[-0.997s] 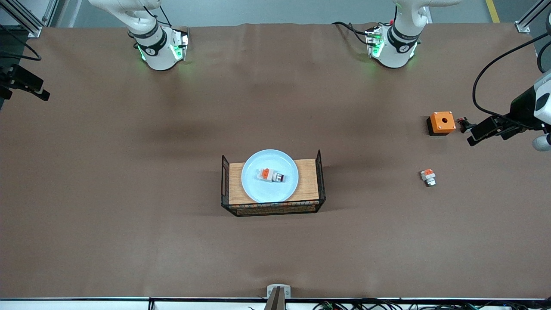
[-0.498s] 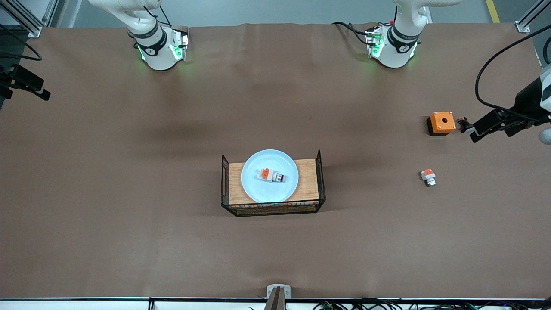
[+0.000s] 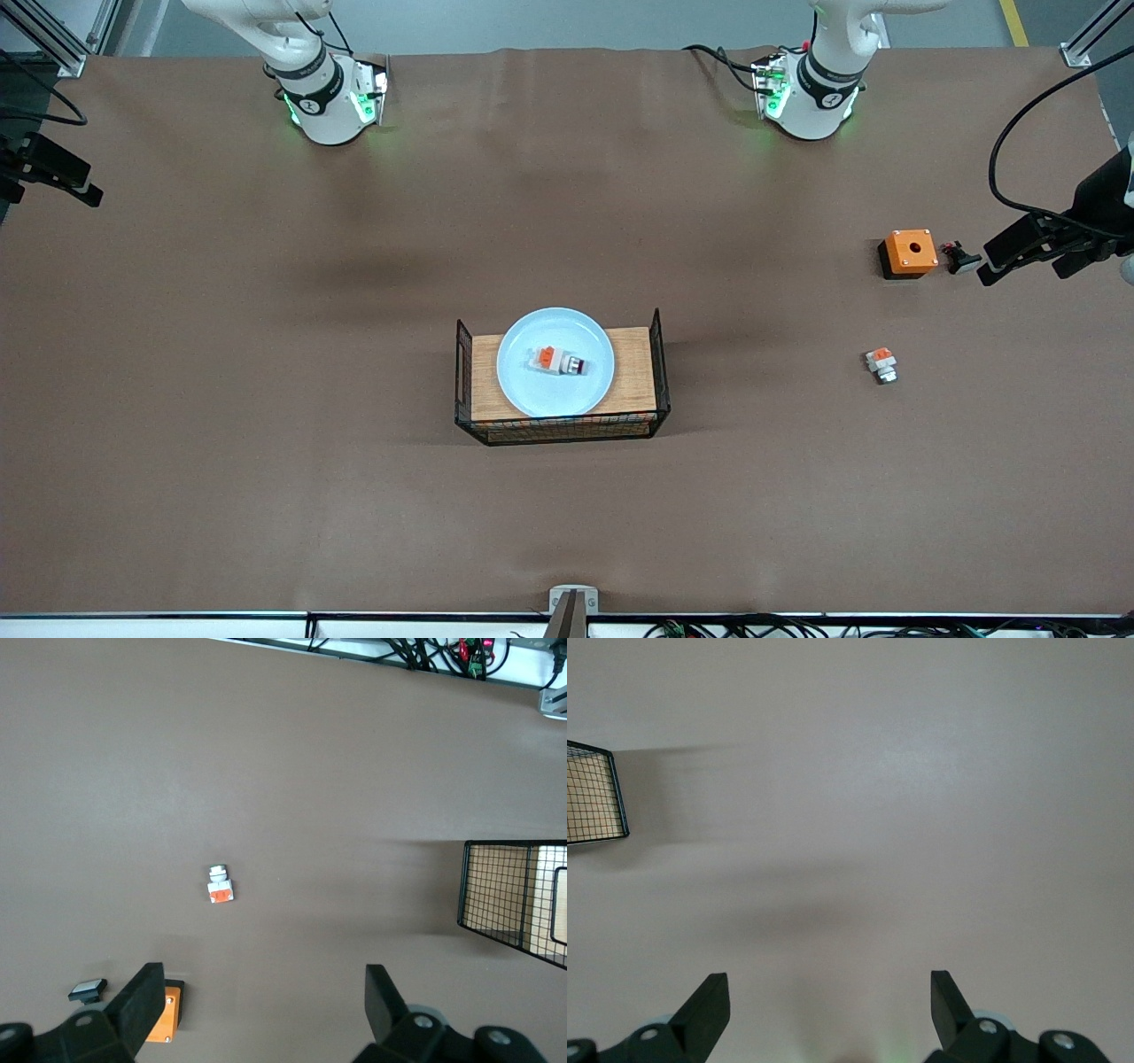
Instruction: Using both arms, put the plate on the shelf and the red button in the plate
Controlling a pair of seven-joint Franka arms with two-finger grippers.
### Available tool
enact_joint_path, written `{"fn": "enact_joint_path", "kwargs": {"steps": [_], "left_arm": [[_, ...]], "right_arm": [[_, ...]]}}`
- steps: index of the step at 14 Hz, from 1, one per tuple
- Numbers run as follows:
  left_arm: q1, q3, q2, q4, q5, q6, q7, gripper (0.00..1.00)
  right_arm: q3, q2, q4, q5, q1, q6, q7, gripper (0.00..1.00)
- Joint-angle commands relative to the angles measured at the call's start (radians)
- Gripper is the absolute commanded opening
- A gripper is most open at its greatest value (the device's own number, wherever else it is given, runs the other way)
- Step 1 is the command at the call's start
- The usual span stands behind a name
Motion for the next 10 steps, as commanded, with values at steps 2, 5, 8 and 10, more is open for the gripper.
{"fn": "enact_joint_path", "kwargs": {"steps": [2,5,8,10], "left_arm": [[-0.006,0.0,-0.005,0.031,0.02,-0.034,0.029,1.0],[-0.006,0.0,-0.003,0.034,0.039,-0.034,0.027,1.0],[-0.006,-0.009,-0.003,0.034,0.057,-0.034,0.027,1.0],[-0.006,-0.01,-0.003,0.032,0.056,-0.034,0.027,1.0]], "right_arm": [[0.013,-0.032,-0.032,-0.016,-0.018,0.01,-0.004,1.0],[0.013,-0.032,-0.032,-0.017,-0.018,0.01,-0.009,1.0],[0.013,-0.032,-0.032,-0.017,-0.016,0.01,-0.009,1.0],[0.013,-0.032,-0.032,-0.016,-0.018,0.01,-0.009,1.0]]}}
